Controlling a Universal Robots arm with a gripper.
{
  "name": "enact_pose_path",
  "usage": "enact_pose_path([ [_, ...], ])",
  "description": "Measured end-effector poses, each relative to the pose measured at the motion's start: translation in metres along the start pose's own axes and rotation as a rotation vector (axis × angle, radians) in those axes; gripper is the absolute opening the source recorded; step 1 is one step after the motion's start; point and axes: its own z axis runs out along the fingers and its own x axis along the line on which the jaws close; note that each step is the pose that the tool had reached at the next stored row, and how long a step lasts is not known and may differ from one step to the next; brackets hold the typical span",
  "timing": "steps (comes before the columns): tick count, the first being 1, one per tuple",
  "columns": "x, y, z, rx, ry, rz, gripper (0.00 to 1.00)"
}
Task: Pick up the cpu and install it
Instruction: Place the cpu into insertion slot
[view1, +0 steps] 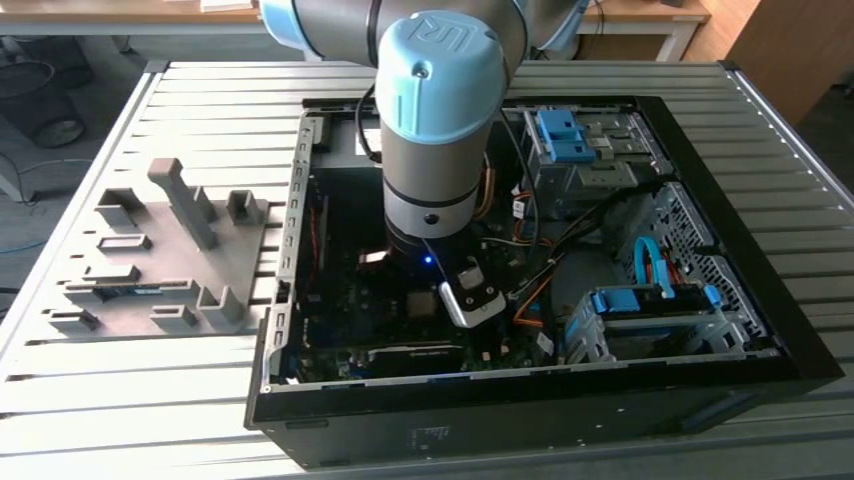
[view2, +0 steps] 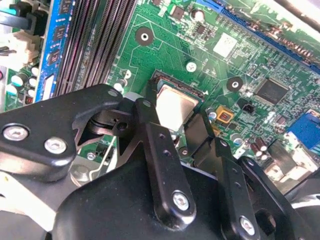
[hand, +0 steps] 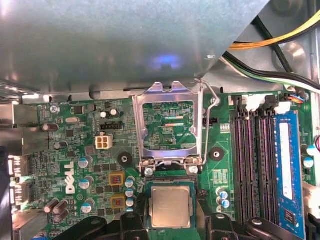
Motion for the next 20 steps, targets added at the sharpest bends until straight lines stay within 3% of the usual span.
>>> enact_pose_path([
  [15, -0.0002, 0.0001, 0.002, -0.0019, 0.0002, 0.0, 0.47],
  [20, -0.0002, 0.0001, 0.0021, -0.0018, 0.0003, 0.0, 0.55],
])
